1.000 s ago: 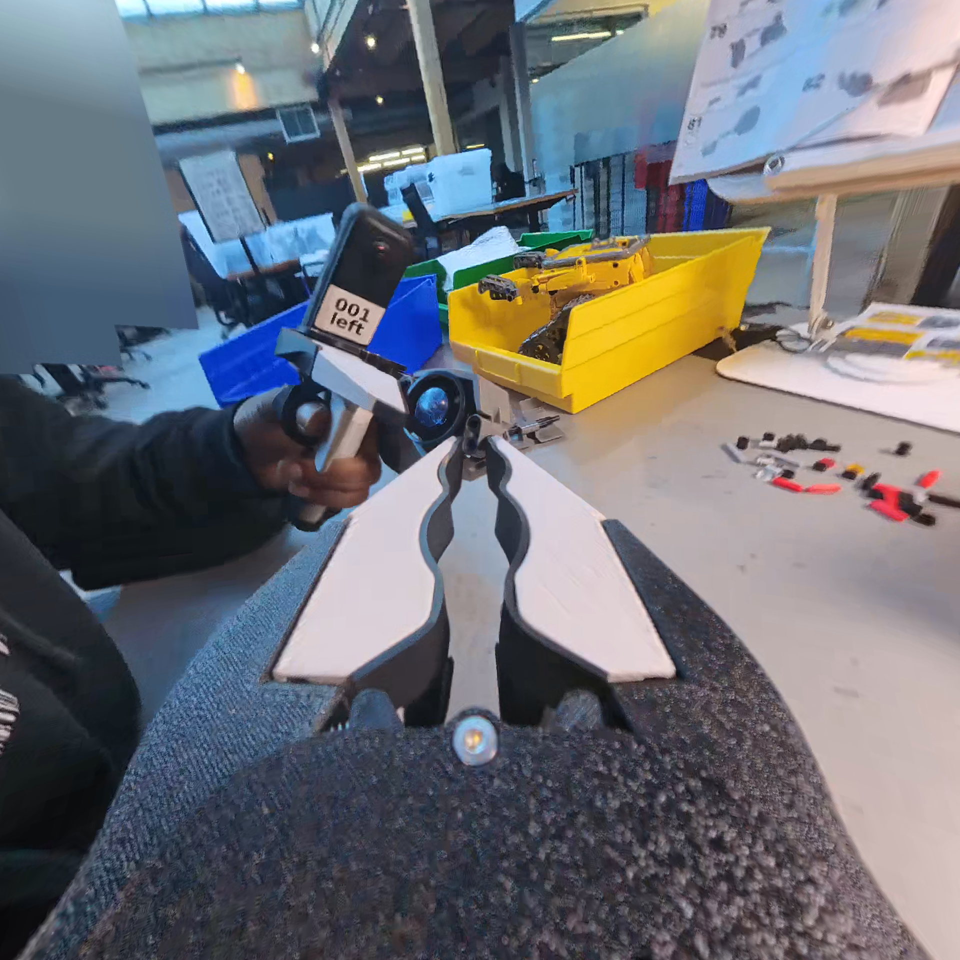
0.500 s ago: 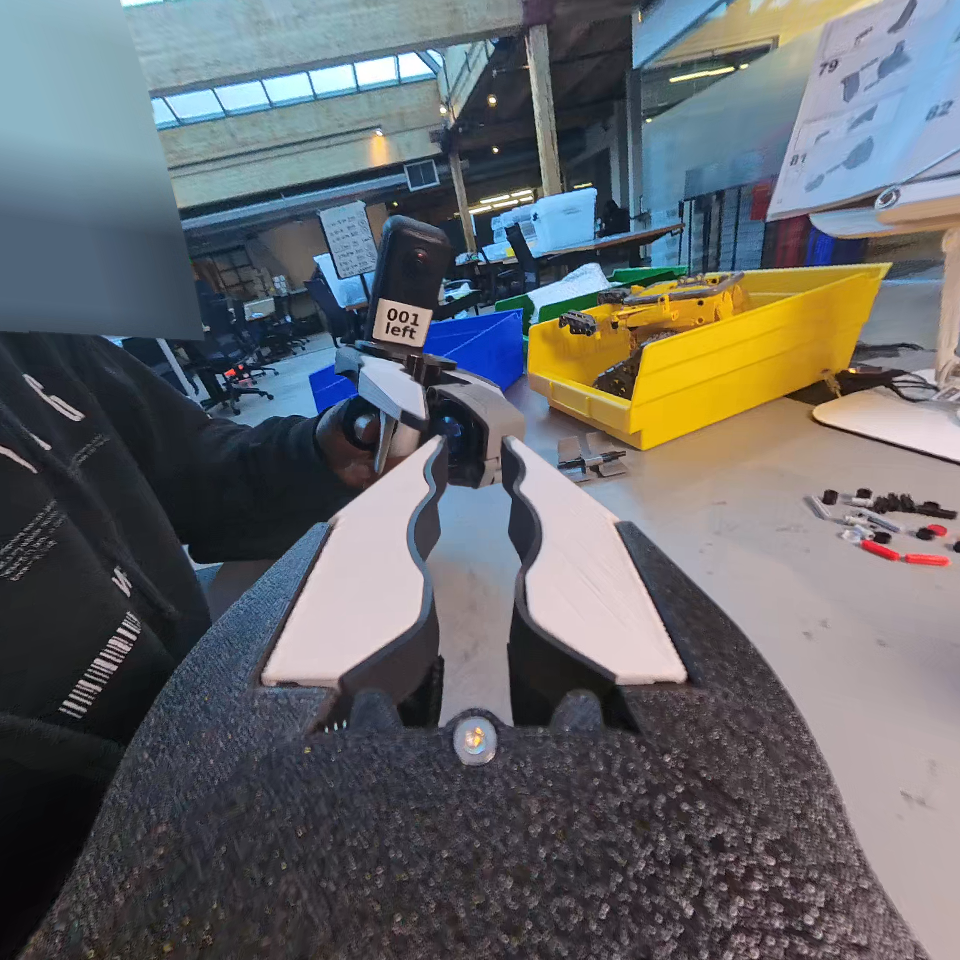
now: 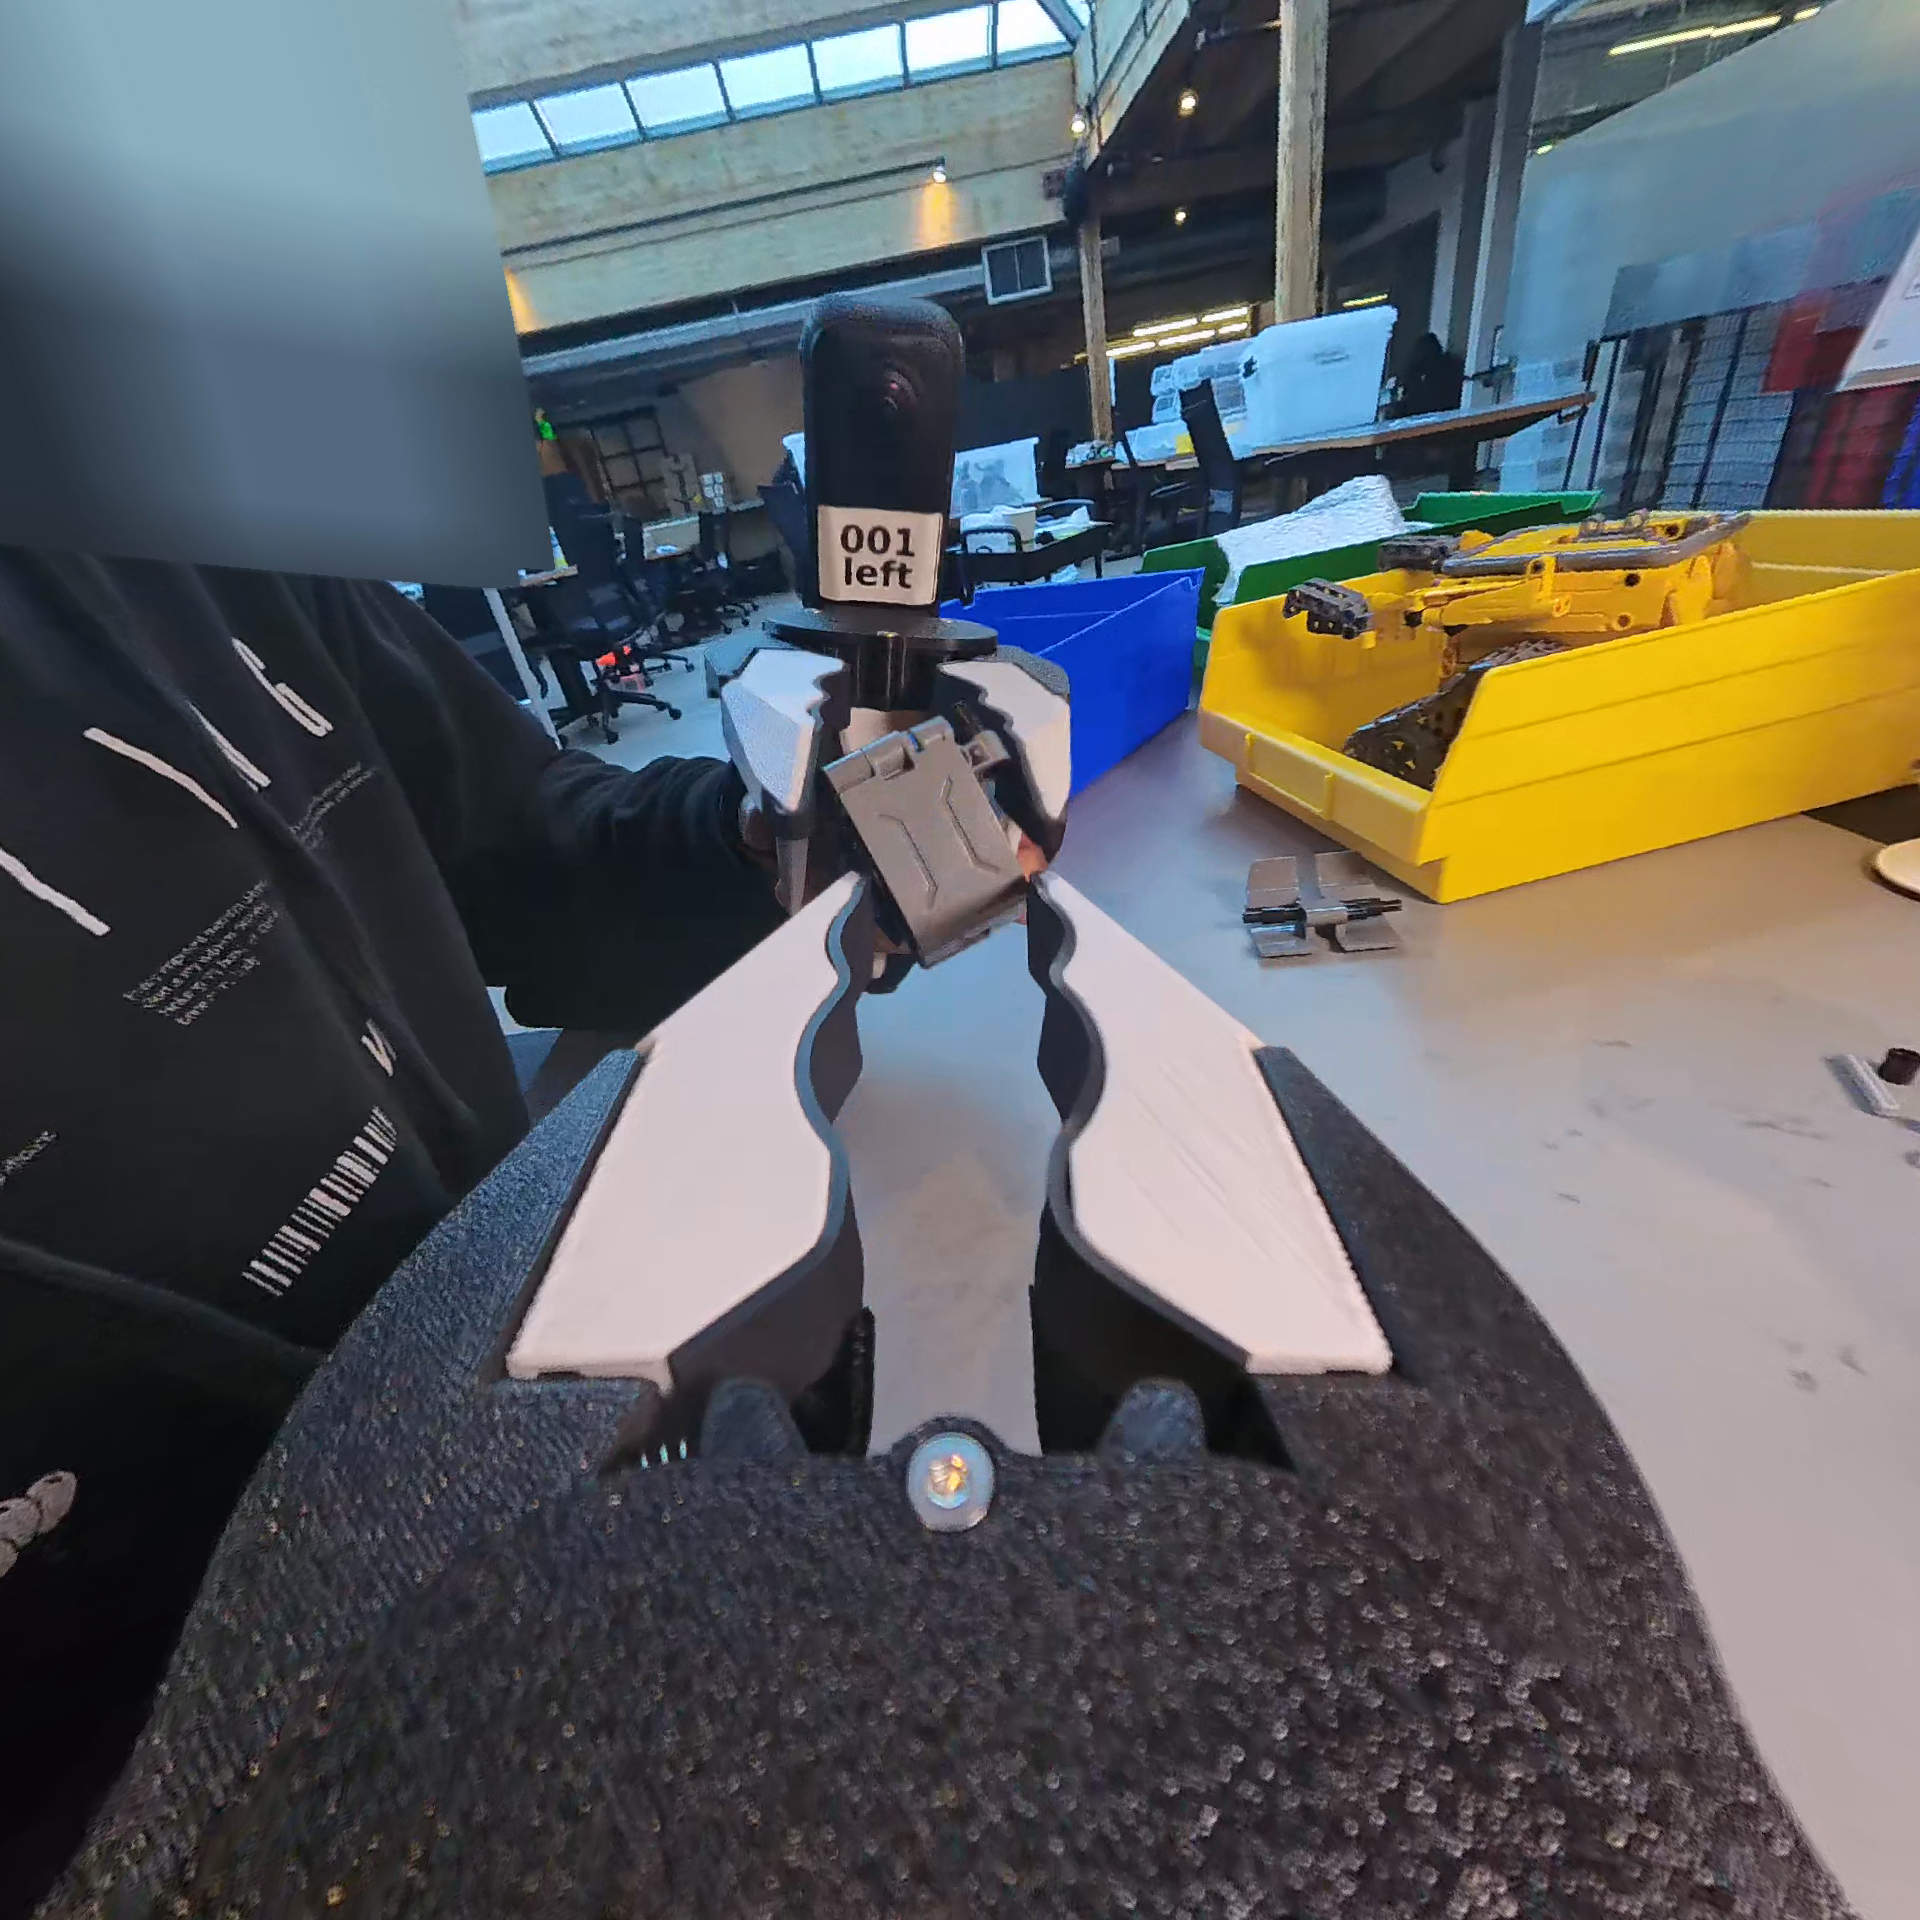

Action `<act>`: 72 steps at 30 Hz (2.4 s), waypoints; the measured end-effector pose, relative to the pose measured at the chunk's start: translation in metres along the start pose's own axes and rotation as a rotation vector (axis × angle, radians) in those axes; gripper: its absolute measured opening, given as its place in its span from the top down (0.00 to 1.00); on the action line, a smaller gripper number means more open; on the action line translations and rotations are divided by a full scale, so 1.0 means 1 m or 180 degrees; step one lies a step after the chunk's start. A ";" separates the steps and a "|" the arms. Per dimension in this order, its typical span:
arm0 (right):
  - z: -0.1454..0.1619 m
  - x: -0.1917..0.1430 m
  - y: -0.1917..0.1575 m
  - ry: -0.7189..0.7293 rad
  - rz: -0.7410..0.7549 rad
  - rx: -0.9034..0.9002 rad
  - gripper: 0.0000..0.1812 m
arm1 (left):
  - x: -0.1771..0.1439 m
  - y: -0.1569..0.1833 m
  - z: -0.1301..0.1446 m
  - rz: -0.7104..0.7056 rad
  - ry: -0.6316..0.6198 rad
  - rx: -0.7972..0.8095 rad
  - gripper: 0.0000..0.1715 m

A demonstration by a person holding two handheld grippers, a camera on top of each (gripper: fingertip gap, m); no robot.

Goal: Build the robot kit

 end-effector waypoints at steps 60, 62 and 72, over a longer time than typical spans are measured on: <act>0.002 -0.001 0.009 0.0305 0.0384 0.0557 0.84 | 0.004 -0.018 0.022 -0.0008 0.0050 -0.0680 0.79; 0.001 -0.001 0.007 0.0296 0.0271 0.0524 0.84 | 0.002 -0.016 0.020 0.0092 0.0033 -0.0621 0.79; -0.004 -0.003 -0.002 0.0349 -0.0328 0.0689 0.87 | 0.001 -0.003 0.016 0.0581 0.0032 -0.0630 0.80</act>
Point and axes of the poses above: each gripper's, where its closed fingertips meet, x out along the fingers, z out of its underside, y = z × x across the jaws, the point moved 9 cm from there along -x, back along the fingers, and after that the axes turned 7 degrees about y, right-handed, at the moved point
